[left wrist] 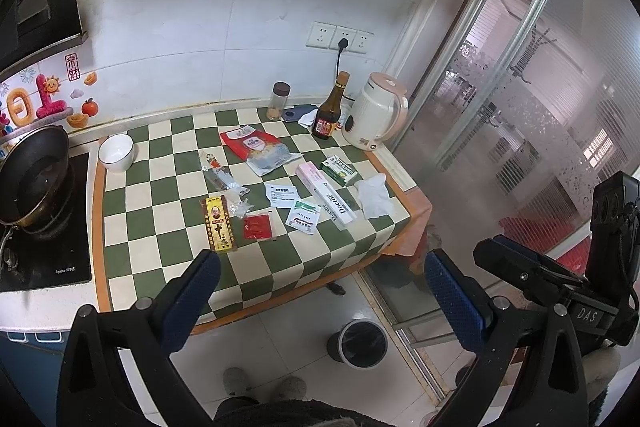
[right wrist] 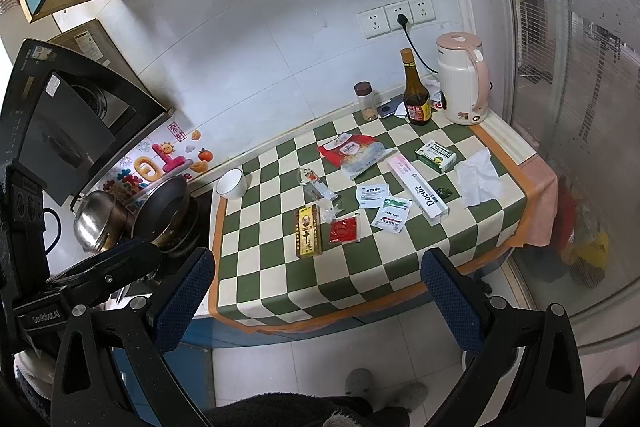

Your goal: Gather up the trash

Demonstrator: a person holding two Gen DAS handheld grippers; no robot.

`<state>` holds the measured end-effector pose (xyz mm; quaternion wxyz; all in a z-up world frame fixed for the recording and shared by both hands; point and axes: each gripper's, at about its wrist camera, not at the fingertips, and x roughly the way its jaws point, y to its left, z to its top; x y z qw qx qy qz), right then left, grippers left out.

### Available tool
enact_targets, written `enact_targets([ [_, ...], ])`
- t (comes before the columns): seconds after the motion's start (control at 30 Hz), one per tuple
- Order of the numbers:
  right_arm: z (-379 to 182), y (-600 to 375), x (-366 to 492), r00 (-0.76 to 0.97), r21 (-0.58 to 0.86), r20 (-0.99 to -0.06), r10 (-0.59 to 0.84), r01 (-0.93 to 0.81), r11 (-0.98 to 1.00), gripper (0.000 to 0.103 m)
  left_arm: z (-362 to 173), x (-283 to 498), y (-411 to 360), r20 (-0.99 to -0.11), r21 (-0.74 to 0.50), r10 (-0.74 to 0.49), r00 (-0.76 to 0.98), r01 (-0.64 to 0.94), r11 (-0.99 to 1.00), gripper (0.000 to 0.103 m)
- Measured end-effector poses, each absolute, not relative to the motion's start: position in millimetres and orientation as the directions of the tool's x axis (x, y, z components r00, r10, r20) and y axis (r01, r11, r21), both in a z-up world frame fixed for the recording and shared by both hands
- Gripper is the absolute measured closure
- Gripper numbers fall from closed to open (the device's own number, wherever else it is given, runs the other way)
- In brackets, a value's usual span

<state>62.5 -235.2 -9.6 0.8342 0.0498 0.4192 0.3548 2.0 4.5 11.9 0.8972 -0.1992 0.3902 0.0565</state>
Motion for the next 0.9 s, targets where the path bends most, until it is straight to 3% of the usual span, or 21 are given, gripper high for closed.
enact_targets([
  [0.9, -9.7, -235.4, 63.2, 0.394, 0.382, -0.664, 0.635, -0.551, 0.742, 0.000, 13.3, 9.5, 1.4, -0.727, -0.311, -0.057, 0.684, -0.255, 0.916, 0.000],
])
